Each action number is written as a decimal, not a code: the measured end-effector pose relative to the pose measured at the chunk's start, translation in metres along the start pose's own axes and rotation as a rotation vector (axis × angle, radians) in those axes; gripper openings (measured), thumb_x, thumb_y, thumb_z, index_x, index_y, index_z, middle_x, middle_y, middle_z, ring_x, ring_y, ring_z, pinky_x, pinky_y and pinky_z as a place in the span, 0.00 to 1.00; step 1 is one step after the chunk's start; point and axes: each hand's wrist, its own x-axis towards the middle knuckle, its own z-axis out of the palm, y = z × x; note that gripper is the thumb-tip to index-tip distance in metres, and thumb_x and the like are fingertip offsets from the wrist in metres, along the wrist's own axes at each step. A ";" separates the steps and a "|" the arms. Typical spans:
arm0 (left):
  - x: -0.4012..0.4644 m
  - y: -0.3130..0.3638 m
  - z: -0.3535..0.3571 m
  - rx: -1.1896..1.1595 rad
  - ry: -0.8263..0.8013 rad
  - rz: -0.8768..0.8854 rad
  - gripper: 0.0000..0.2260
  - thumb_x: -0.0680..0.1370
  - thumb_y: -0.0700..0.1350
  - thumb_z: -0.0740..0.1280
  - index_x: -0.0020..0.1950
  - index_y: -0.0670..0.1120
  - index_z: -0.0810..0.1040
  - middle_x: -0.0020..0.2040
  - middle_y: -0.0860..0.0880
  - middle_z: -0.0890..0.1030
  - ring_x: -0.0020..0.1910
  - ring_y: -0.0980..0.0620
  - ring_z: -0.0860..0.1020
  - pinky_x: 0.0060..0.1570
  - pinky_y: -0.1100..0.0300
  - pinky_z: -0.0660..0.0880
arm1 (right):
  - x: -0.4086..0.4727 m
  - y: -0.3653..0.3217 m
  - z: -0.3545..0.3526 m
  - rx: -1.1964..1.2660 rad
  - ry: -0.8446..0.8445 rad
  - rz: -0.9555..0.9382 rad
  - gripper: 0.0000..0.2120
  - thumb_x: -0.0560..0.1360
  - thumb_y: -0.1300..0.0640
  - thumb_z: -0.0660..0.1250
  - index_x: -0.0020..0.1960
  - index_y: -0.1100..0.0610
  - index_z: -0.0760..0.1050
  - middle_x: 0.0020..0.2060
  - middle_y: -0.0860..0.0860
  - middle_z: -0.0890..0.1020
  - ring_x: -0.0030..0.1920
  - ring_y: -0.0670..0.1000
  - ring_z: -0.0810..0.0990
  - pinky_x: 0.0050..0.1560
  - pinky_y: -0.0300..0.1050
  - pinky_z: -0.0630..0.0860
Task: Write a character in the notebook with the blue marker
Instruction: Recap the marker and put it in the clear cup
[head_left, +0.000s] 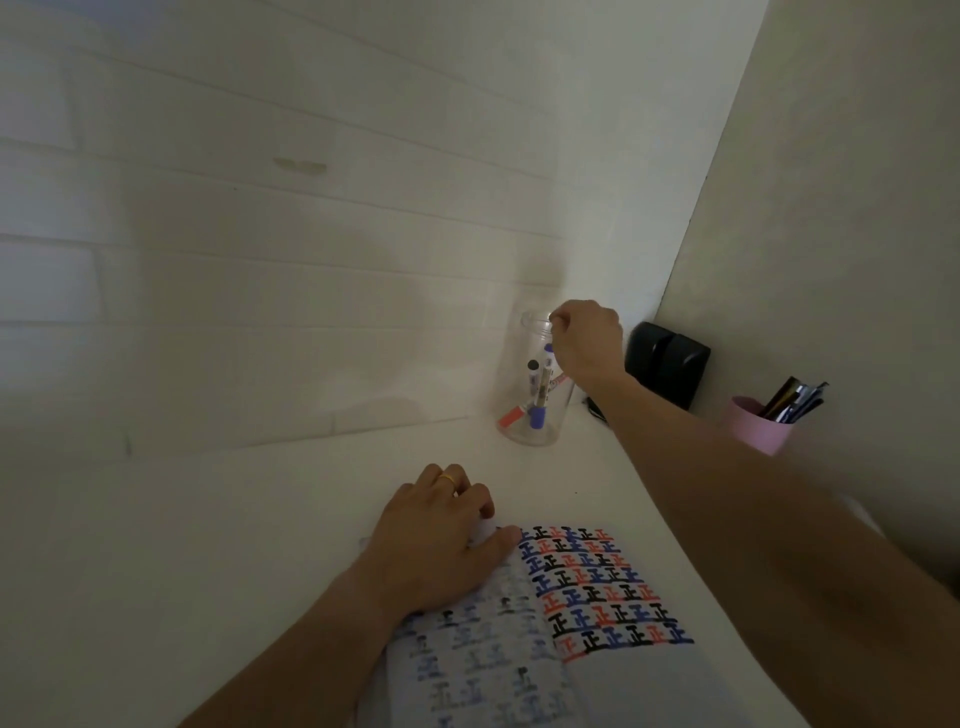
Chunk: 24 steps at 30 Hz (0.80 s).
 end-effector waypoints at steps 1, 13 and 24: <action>0.000 0.000 0.000 -0.004 0.002 -0.001 0.25 0.75 0.71 0.51 0.54 0.54 0.76 0.53 0.52 0.75 0.55 0.52 0.71 0.52 0.54 0.71 | 0.001 -0.001 0.000 0.003 -0.005 0.012 0.13 0.79 0.63 0.60 0.53 0.61 0.84 0.51 0.57 0.87 0.51 0.58 0.84 0.52 0.49 0.79; -0.001 0.001 -0.007 -0.027 -0.044 -0.002 0.26 0.74 0.71 0.50 0.55 0.56 0.76 0.55 0.54 0.76 0.56 0.54 0.71 0.52 0.56 0.72 | -0.108 -0.014 -0.101 0.114 0.050 -0.091 0.09 0.78 0.53 0.67 0.52 0.54 0.85 0.45 0.48 0.87 0.44 0.45 0.83 0.48 0.40 0.78; -0.010 0.001 -0.012 -0.104 -0.125 -0.011 0.27 0.73 0.72 0.50 0.58 0.58 0.75 0.59 0.58 0.74 0.61 0.58 0.68 0.57 0.55 0.73 | -0.248 0.065 -0.080 0.044 -0.286 0.069 0.14 0.78 0.41 0.64 0.58 0.46 0.79 0.54 0.43 0.80 0.56 0.46 0.77 0.57 0.41 0.72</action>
